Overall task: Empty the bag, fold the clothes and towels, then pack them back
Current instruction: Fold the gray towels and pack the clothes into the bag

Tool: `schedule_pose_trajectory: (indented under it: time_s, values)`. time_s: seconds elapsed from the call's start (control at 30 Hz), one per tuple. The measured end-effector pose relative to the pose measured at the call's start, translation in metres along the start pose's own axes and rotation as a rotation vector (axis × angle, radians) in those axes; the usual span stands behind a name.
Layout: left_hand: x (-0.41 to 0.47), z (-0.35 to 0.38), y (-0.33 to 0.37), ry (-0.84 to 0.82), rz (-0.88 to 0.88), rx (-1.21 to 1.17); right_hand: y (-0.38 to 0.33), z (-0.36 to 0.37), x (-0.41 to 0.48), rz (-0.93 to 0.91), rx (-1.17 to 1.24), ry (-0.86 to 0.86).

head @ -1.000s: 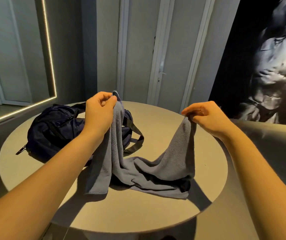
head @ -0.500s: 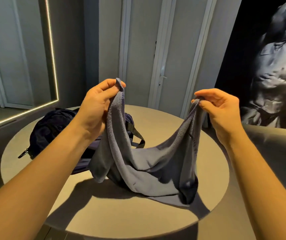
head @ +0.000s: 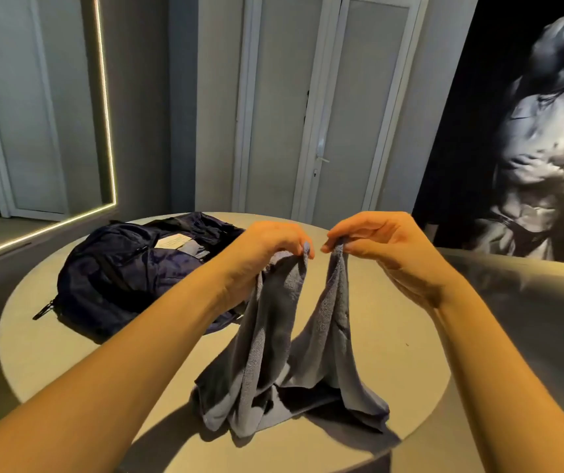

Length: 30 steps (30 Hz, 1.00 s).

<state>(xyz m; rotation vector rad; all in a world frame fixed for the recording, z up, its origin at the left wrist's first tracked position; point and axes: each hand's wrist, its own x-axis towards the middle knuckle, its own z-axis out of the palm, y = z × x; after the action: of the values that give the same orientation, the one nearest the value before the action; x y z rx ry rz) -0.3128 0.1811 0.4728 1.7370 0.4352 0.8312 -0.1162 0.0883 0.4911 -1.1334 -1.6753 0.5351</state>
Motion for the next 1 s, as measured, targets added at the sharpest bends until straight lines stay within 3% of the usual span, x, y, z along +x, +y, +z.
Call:
schedule_pose_trajectory:
  time_s: [0.4, 0.7, 1.0]
  values:
    - [0.001, -0.007, -0.012, -0.099, -0.012, -0.082, 0.001, 0.017, -0.005, -0.068, -0.073, 0.051]
    - [0.004, -0.006, -0.015, -0.097, -0.036, -0.058, 0.001, 0.024, -0.006, -0.066, -0.043, 0.029]
    - [0.006, -0.001, -0.019, -0.040, -0.065, 0.025, 0.006, 0.022, -0.005, -0.032, -0.182, 0.083]
